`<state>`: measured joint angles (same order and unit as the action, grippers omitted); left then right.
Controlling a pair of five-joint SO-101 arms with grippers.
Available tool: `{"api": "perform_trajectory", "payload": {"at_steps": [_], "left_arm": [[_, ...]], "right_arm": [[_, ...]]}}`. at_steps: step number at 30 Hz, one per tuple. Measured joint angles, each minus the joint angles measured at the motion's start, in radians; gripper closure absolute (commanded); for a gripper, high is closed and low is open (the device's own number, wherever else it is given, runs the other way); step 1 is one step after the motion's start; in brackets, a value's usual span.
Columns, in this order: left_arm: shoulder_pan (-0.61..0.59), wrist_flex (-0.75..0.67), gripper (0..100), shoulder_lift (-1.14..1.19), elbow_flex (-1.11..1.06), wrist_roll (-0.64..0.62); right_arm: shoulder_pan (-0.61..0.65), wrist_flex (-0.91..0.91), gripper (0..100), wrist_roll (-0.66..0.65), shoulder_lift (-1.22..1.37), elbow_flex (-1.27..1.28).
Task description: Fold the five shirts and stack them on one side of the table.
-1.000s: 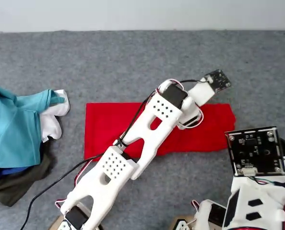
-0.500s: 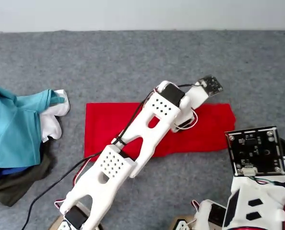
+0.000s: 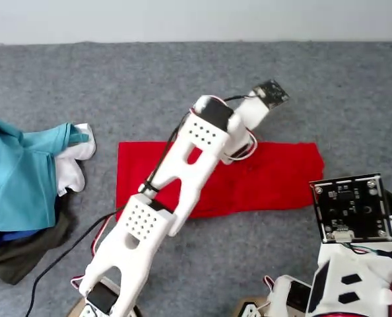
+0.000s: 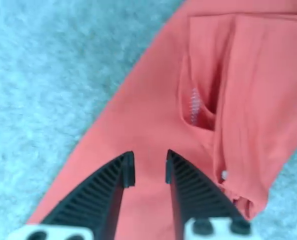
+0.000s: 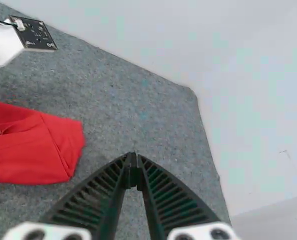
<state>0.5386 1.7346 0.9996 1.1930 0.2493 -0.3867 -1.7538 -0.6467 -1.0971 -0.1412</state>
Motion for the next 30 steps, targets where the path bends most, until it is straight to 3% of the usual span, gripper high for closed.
{"api": "perform_trajectory", "payload": {"at_steps": [6, 18, 30], "left_arm": [[0.000, 0.000, 89, 0.000, -0.060, 0.005], [0.009, 0.000, 89, 0.000, -0.080, 0.005], [0.137, -0.002, 89, -0.020, -0.184, 0.005]], "right_arm": [[0.000, 0.000, 98.7, 0.000, 0.000, 0.075], [0.000, 0.000, 98.4, 0.035, -0.002, -0.014], [0.000, 0.000, 98.4, 0.057, -0.002, -0.020]]}}
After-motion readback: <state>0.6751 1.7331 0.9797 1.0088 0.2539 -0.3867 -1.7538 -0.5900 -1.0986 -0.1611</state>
